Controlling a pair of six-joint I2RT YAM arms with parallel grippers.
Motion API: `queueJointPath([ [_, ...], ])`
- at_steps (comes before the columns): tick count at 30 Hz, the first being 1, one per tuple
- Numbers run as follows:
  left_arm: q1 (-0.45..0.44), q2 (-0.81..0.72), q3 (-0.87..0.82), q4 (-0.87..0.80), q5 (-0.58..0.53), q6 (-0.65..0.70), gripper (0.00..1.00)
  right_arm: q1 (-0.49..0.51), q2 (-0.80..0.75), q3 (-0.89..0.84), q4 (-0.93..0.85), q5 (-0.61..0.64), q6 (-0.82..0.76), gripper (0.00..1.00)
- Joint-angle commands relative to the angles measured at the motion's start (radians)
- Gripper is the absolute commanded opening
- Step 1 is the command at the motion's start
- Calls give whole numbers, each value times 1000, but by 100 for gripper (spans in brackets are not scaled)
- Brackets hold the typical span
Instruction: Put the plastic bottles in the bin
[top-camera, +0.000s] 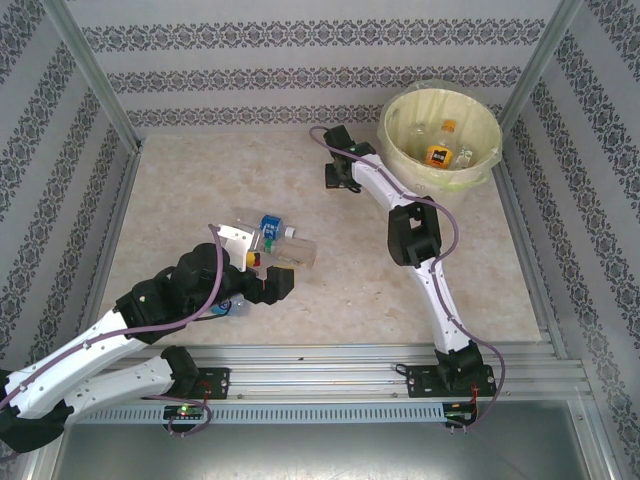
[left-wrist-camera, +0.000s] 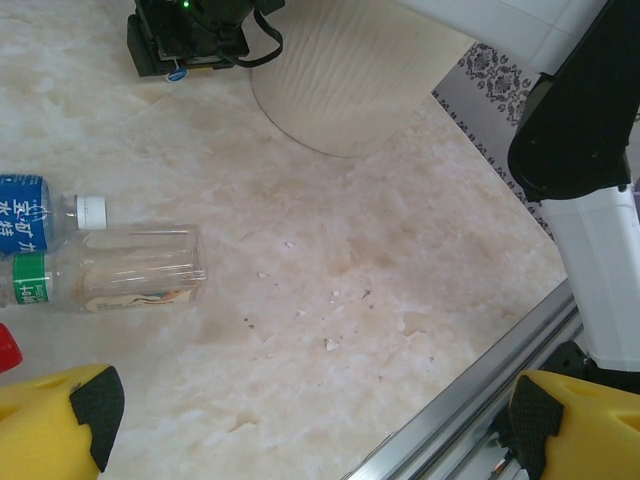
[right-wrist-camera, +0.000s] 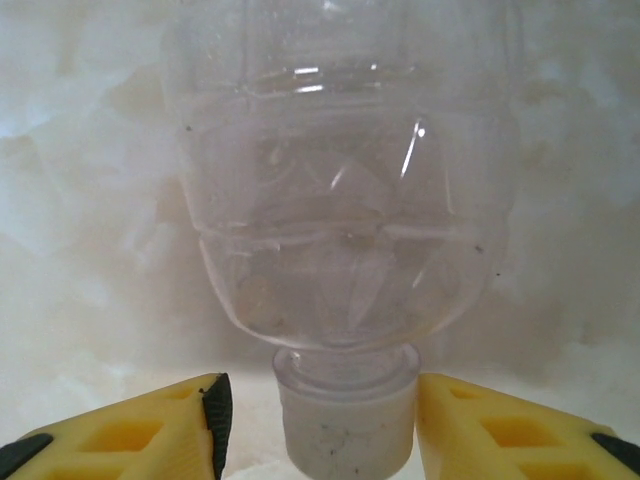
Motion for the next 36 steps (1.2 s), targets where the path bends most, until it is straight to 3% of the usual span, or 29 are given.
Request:
queueJointPath([
  [1,13,-6,-5,31,-2,-17,100,-10,29,46,-42,-12,22,49],
  [13,13,0,-20,46,5,-26,100,-18,27,51,-44,-13,19,34],
  [22,12,10,-29,78,-4,-46,100,-3,-53,-8,-47,-51,11,29],
  [36,20,40,-23,89,-5,-167,100,64,-465,-542,122,-78,30,27],
])
